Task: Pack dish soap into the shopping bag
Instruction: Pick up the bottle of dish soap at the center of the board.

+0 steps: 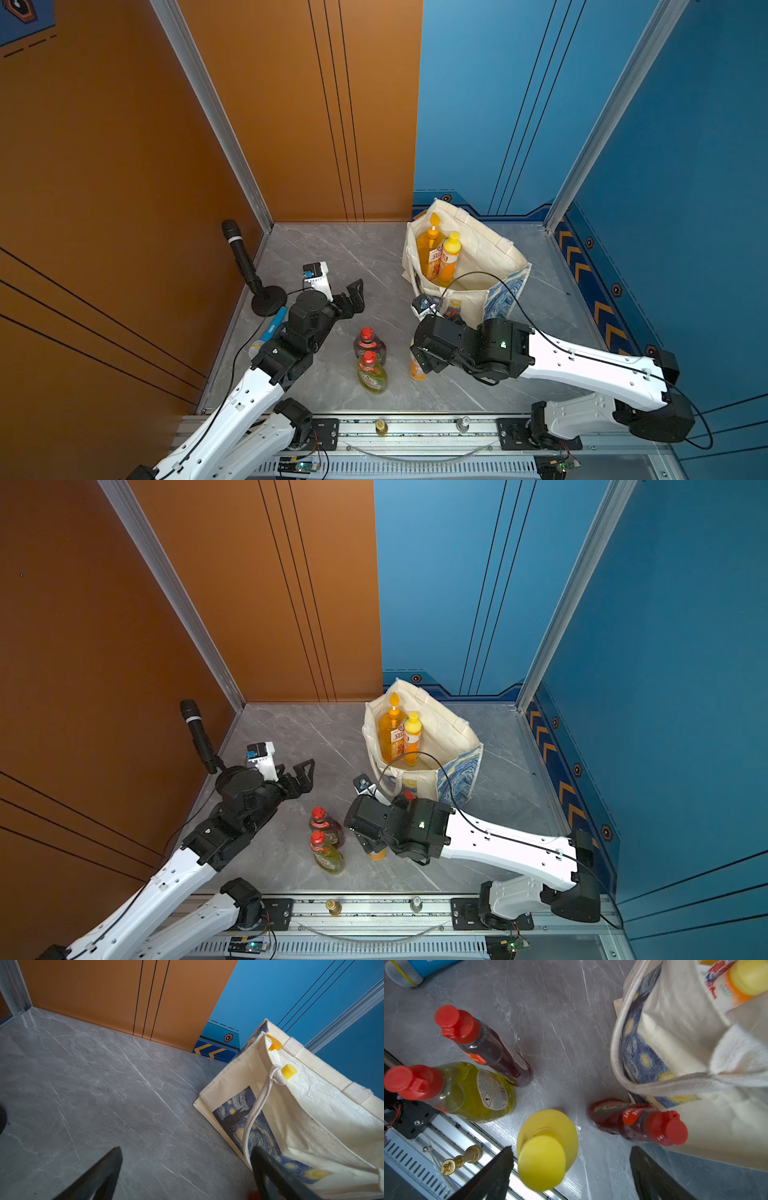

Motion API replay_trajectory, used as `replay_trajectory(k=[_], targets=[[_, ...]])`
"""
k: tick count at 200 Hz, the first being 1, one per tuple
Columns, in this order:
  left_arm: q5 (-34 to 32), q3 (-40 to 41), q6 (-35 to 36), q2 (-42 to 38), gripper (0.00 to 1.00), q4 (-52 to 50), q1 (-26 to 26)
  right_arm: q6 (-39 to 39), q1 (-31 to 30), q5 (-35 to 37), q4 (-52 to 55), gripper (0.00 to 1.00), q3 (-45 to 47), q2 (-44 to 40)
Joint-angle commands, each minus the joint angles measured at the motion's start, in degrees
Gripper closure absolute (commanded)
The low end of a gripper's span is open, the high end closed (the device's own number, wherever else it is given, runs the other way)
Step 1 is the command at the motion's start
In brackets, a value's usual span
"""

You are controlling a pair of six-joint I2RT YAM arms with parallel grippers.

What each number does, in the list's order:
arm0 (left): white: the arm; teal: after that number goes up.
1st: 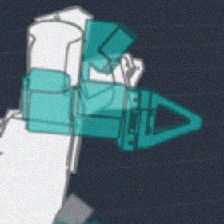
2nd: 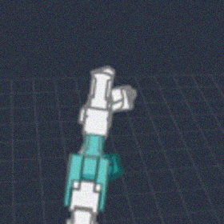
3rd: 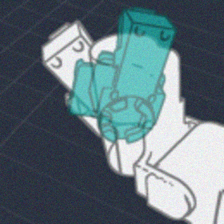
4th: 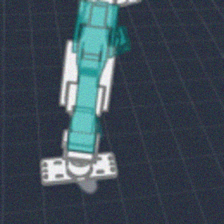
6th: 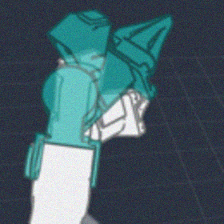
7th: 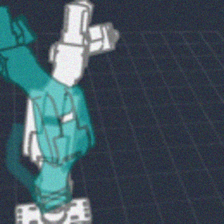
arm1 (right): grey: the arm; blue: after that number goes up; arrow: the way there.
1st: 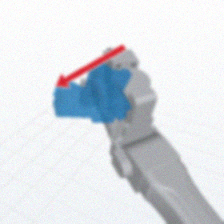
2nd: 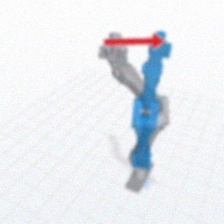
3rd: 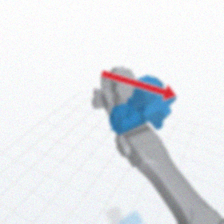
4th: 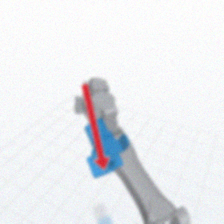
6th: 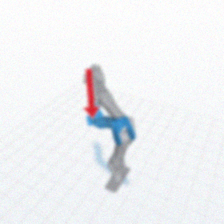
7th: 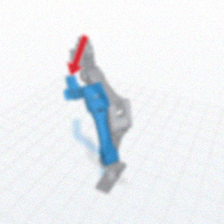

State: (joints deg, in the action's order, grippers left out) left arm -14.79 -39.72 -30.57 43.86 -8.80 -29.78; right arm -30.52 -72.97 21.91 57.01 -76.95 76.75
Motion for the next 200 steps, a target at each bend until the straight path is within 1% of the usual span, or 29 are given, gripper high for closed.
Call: replay_trajectory(k=[1, 57, 82, 120, 167, 200], targets=[[0.9, 1.0, -0.7, 0.0, 0.02, 0.4, 0.7, -0.9, 0.2, -4.2, -2.4, 0.12, 1.0, -1.8], [2.4, 1.5, -1.3, 1.1, 0.02, 1.4, 1.4, 0.2, 0.2, -4.7, -2.4, 0.20, 0.7, 2.2], [2.8, 1.5, -1.6, 1.5, 0.02, 1.7, 1.5, 0.5, 0.3, -4.6, -2.8, 0.21, 0.8, 3.5], [3.4, 1.9, -2.0, 1.9, 0.02, 2.4, 1.6, 0.8, 1.3, -6.0, -5.7, 0.28, 2.6, 3.7], [3.8, 2.1, -2.3, 2.7, 0.02, 3.0, 1.7, 0.8, 2.4, -7.7, -8.0, 0.32, 4.7, 3.5], [4.1, 2.1, -2.4, 3.1, 0.02, 3.6, 1.7, 1.1, 3.0, -8.2, -8.5, 0.37, 5.5, 3.6]])
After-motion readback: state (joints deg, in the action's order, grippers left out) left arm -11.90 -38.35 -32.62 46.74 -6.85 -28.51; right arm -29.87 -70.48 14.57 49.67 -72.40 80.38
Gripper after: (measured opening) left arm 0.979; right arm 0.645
